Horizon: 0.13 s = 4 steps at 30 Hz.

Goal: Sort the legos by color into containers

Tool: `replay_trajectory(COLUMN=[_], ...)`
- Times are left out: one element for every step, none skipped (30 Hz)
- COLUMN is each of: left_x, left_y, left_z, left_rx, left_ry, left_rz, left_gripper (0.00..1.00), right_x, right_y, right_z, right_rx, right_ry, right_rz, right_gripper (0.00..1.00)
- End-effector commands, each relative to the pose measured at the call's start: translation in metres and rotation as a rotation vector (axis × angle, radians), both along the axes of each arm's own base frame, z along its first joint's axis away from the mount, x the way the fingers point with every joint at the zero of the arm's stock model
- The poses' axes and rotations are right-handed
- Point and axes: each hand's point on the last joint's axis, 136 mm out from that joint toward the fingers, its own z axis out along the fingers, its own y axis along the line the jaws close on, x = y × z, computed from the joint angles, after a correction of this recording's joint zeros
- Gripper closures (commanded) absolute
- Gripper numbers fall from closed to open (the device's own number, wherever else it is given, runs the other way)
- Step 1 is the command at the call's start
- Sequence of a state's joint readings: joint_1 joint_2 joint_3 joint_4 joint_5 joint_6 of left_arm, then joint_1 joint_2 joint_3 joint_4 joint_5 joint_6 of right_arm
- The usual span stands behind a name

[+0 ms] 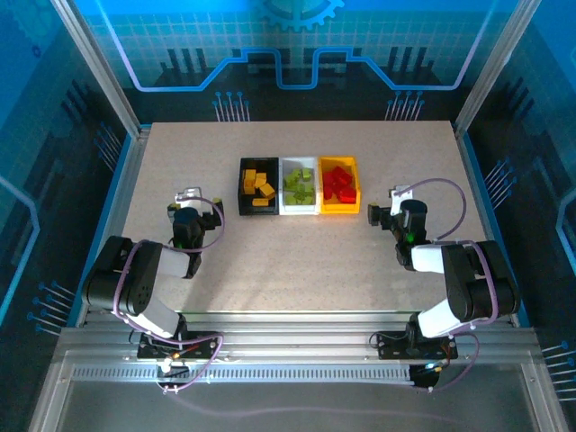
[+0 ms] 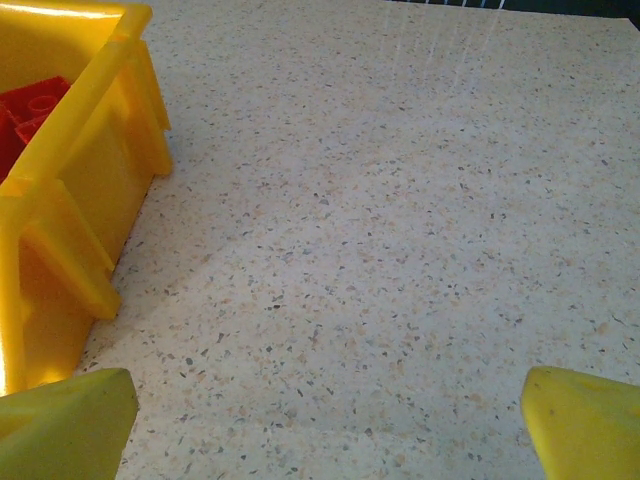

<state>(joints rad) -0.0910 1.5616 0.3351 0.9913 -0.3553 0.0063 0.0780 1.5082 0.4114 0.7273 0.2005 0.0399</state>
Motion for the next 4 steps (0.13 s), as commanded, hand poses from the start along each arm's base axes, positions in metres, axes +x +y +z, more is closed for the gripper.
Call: replay_trajectory(left_x=[0.0075,0.0070,0.0067,0.0068], left_y=[0.0018,0.0017,0.0020,0.0021], left_z=[0.0070,0.0069,0.0063,0.0069], left_rx=[-0.022,-0.021,-0.020,-0.020], left_ry=[-0.017,-0.017,-0.016,-0.019], left_rz=[-0.011,-0.011,-0.010,-0.010], left_gripper=[0.01,0.01,0.01,0.01], right_x=[0.0068,0.0069,0.0067,0.0069], right_y=[0.0029,0.0025,0.0027,0.0025], right_z=[0.0163,0.0163,0.0162,0.0164], right_rx=[-0.009,-0.008,-0.008,-0.009], right_ry=[-0.065,-0.065,-0.065,-0.065], right_rz=[0.014,0.014,0.014,0.014], right_gripper=[0.00,0.00,0.00,0.00])
